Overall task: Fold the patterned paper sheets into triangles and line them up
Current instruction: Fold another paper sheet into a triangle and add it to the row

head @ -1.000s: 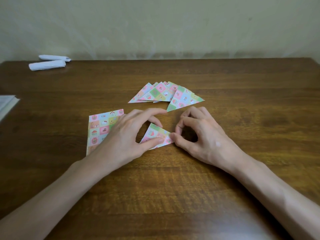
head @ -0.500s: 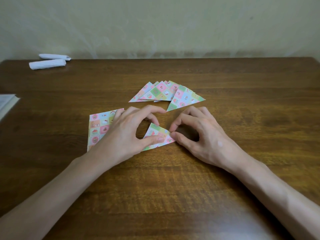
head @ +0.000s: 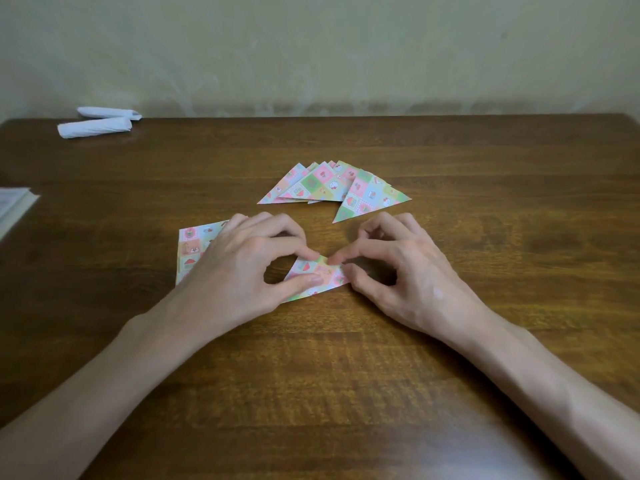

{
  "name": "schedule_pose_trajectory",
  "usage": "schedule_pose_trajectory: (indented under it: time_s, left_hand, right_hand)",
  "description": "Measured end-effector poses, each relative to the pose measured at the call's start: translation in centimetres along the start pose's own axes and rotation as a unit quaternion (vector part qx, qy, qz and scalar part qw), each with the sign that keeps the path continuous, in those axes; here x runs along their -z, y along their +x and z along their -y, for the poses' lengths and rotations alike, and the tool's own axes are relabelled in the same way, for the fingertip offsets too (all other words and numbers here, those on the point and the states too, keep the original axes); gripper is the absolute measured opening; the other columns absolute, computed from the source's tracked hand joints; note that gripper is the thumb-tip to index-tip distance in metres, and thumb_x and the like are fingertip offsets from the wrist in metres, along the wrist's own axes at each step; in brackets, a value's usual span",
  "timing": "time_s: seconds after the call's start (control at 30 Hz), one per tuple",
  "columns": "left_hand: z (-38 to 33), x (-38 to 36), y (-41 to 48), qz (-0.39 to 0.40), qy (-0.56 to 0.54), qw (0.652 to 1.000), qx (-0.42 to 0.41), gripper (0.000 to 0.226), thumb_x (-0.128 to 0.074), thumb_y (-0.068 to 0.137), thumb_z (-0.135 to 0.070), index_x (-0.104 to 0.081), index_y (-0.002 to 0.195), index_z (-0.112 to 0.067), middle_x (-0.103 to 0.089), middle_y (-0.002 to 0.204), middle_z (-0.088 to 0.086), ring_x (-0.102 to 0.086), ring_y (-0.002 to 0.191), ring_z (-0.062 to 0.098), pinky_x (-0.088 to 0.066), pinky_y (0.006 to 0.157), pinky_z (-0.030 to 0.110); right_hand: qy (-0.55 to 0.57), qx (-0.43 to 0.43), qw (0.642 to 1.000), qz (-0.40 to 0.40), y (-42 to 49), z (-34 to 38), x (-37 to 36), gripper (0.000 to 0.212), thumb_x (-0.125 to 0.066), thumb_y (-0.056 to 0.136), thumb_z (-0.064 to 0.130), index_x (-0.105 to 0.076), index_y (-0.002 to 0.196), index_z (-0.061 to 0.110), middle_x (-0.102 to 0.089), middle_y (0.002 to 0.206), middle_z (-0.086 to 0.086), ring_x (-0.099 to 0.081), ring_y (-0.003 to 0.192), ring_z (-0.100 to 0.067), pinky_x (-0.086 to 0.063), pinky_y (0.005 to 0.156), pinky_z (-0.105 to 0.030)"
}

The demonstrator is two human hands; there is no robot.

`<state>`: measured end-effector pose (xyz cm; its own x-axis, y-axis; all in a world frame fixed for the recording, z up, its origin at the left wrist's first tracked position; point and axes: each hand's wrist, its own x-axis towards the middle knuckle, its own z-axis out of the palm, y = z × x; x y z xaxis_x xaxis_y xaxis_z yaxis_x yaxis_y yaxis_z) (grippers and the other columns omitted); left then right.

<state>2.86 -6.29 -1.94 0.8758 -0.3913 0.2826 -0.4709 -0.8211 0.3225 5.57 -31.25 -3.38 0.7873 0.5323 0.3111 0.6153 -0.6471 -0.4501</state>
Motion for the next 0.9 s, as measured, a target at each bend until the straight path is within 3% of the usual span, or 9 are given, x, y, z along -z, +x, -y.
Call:
schedule_pose_trajectory:
  time_s: [0.17,0.33,0.5,0.67,0.9]
  left_hand:
    - [0.9,0.7,-0.2,0.032,0.014,0.999,-0.02,0.041,-0.06,0.088,-0.068,-0.073,0.12,-0.046,-0.055,0.122,-0.024,-0.05,0.113,0.002,-0.037,0.093,0.031]
    - [0.3,-0.1,0.4,0.022,0.033,0.999,-0.035,0.045,-0.05,0.092,-0.065,-0.073,0.124,-0.042,-0.056,0.131,-0.019,-0.049,0.128,0.007,-0.037,0.097,0.034]
    - [-0.2,-0.8,1.0,0.019,0.025,0.998,-0.049,0.04,-0.057,0.096,-0.054,-0.072,0.127,-0.034,-0.057,0.129,-0.017,-0.053,0.119,0.008,-0.043,0.094,0.038]
    - [0.1,-0.8,1.0,0.01,-0.011,0.999,-0.048,0.031,-0.065,0.093,-0.05,-0.073,0.12,-0.037,-0.064,0.119,-0.022,-0.057,0.115,0.005,-0.045,0.09,0.039]
    - [1.0,0.1,0.9,0.062,-0.03,0.997,-0.03,0.038,-0.058,0.092,-0.059,-0.069,0.126,-0.045,-0.059,0.127,-0.035,-0.045,0.13,-0.005,-0.035,0.102,0.032]
  right_hand:
    - [-0.009,0.002,1.0,-0.022,-0.1,0.2,0.0,0.021,-0.063,0.094,0.043,-0.076,0.11,0.048,-0.05,0.103,0.015,-0.044,0.098,-0.008,-0.05,0.086,-0.037]
    - [-0.021,-0.018,0.998,-0.054,0.1,0.4,0.3,0.029,-0.059,0.09,0.06,-0.08,0.103,0.045,-0.053,0.096,0.016,-0.046,0.095,-0.006,-0.048,0.083,-0.038]
    - [-0.028,-0.04,0.996,-0.08,0.4,0.6,-0.1,0.028,-0.065,0.087,0.061,-0.08,0.088,0.037,-0.056,0.094,0.014,-0.049,0.099,-0.008,-0.048,0.084,-0.036]
    - [-0.004,-0.051,0.998,-0.048,1.1,0.6,0.0,0.032,-0.061,0.086,0.064,-0.073,0.078,0.035,-0.053,0.09,0.017,-0.046,0.095,-0.005,-0.043,0.079,-0.025]
    - [0.024,-0.089,0.996,0.011,2.4,1.0,0.9,0.031,-0.061,0.08,0.062,-0.068,0.069,0.034,-0.057,0.091,0.015,-0.05,0.096,-0.01,-0.05,0.087,-0.037]
